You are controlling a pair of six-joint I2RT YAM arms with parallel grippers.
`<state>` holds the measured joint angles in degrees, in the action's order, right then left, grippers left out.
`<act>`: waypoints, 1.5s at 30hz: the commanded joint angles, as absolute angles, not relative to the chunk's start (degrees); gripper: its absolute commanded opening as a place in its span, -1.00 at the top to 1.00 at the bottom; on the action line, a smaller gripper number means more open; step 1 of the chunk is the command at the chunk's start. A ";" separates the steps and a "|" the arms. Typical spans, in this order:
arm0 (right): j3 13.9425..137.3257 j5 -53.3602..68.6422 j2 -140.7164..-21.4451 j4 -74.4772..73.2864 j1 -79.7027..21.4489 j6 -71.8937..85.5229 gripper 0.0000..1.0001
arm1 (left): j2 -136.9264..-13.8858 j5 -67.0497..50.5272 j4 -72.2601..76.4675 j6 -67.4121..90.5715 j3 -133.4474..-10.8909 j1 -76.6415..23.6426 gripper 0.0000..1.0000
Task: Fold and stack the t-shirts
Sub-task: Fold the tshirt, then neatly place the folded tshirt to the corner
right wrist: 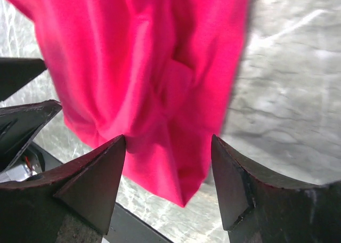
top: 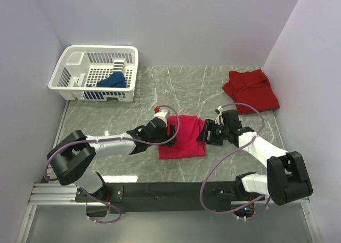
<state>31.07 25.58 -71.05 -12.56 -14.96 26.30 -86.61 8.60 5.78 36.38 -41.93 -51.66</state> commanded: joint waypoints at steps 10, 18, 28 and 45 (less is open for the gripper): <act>27.43 27.41 -74.35 -5.46 -10.55 26.28 -0.44 | -91.75 10.02 8.00 35.86 -41.66 -51.06 -0.50; 27.16 30.32 -77.08 -1.50 -10.55 27.59 -0.44 | -95.10 8.53 9.75 36.30 -42.10 -50.98 -0.49; 30.31 27.61 -81.12 1.93 -18.71 32.69 -0.44 | -96.24 6.95 10.55 36.56 -42.28 -51.06 -0.49; 42.87 7.83 -85.69 -10.89 -25.23 29.63 0.63 | -90.36 9.31 5.29 35.42 -44.21 -51.06 -0.51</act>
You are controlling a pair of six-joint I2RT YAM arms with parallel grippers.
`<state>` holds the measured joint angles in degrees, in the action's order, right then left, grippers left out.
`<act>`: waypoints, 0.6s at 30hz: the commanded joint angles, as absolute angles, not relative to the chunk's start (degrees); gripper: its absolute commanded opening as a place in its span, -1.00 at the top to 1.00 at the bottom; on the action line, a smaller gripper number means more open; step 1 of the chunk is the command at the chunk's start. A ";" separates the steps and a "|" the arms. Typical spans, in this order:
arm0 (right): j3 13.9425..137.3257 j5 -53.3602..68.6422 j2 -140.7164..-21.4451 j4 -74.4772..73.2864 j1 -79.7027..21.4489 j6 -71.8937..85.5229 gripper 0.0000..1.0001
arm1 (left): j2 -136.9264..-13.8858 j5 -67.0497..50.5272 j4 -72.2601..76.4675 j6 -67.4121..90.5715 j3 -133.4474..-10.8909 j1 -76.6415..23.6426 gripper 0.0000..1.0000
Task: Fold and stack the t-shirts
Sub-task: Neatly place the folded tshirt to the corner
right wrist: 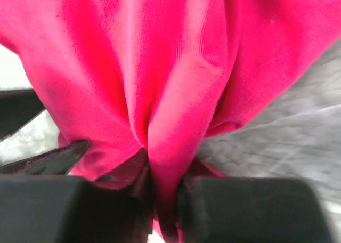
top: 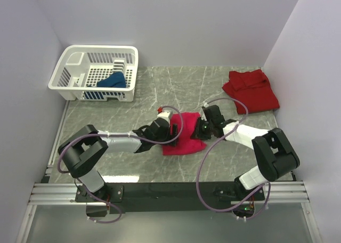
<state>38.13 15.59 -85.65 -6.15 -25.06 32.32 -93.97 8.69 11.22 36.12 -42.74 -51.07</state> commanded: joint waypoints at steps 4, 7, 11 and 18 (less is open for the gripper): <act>47.71 2.39 -85.61 -15.11 -24.52 25.15 1.00 | -85.61 10.90 1.86 34.63 -44.21 -50.54 -0.52; 51.76 0.88 -84.73 -17.84 -22.51 21.81 1.00 | -81.84 10.99 1.32 34.72 -42.55 -49.75 -0.53; 57.38 0.18 -84.90 -21.96 -17.86 17.24 1.00 | -77.62 10.37 1.84 35.07 -39.30 -48.26 -0.53; 68.97 -3.52 -87.36 -26.80 -11.79 5.64 1.00 | -76.73 9.41 2.63 34.89 -37.18 -46.67 -0.54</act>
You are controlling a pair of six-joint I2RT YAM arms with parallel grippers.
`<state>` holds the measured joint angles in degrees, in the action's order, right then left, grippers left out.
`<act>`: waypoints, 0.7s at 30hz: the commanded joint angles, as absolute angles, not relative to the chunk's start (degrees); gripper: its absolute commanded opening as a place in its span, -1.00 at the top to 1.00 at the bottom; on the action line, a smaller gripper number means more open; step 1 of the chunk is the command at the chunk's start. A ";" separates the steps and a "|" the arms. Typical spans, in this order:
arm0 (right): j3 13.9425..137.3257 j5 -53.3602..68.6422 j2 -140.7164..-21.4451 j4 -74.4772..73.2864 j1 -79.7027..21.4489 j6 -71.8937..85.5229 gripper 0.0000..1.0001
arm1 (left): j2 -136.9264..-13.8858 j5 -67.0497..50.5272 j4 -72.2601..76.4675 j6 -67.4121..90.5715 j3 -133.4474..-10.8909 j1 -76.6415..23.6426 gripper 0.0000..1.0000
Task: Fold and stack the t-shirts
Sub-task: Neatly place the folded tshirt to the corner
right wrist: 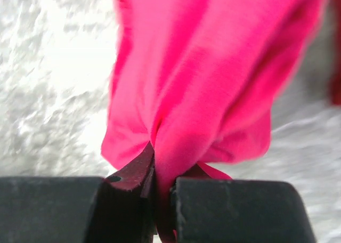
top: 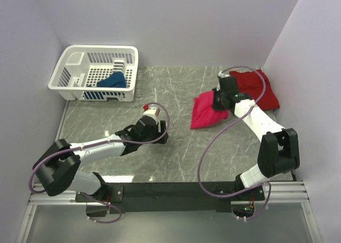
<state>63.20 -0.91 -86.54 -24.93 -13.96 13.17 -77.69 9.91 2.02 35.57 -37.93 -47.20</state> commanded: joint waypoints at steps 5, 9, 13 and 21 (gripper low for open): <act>78.21 -0.18 -91.13 -29.79 -6.07 -3.59 1.00 | -78.22 8.27 3.78 34.81 -36.56 -46.32 -0.54; 88.66 1.05 -96.14 -33.66 -4.40 -9.04 1.00 | -80.06 7.47 4.48 34.81 -36.56 -45.97 -0.54; 95.96 0.97 -99.75 -35.42 -2.73 -12.56 1.00 | -81.65 7.12 4.66 34.80 -37.00 -45.88 -0.54; 107.31 -3.86 -105.12 -40.43 1.56 -16.61 1.00 | -83.76 7.12 4.75 34.89 -37.35 -45.70 -0.54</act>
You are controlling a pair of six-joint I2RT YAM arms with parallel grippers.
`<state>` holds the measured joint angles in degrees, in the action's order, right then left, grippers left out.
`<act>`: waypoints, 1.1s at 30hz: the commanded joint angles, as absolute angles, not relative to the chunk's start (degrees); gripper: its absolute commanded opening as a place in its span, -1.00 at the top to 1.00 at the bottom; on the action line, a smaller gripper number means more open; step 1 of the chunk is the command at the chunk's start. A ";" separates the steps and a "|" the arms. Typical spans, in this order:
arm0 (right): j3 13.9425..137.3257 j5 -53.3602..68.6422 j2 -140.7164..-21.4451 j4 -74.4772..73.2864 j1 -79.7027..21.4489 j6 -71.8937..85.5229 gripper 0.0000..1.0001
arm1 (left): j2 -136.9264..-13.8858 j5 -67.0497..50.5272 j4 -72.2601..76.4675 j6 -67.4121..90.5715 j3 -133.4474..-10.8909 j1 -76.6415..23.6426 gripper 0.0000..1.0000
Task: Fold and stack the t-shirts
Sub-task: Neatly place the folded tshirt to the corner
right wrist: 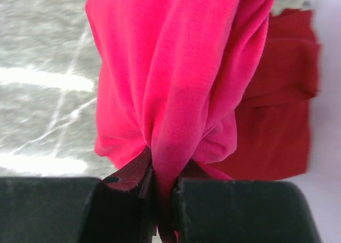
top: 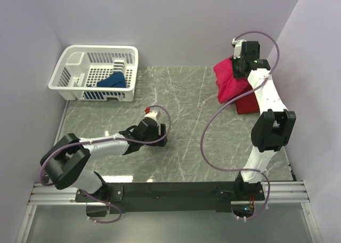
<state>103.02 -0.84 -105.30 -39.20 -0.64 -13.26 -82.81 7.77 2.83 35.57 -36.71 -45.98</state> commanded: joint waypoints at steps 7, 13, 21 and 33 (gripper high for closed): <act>110.65 -9.13 -107.66 -41.66 3.60 -19.51 1.00 | -86.22 6.07 4.48 35.07 -38.58 -45.70 -0.53; 109.43 -17.39 -109.07 -39.21 4.83 -18.99 1.00 | -87.28 6.15 3.96 35.07 -39.29 -45.70 -0.53; 104.33 -24.85 -110.12 -30.24 5.10 -16.53 1.00 | -87.45 5.98 3.34 34.98 -39.82 -45.70 -0.53; 105.65 -25.92 -111.37 -31.21 7.21 -8.45 -0.35 | -82.71 7.38 2.20 35.16 -38.50 -45.70 -0.53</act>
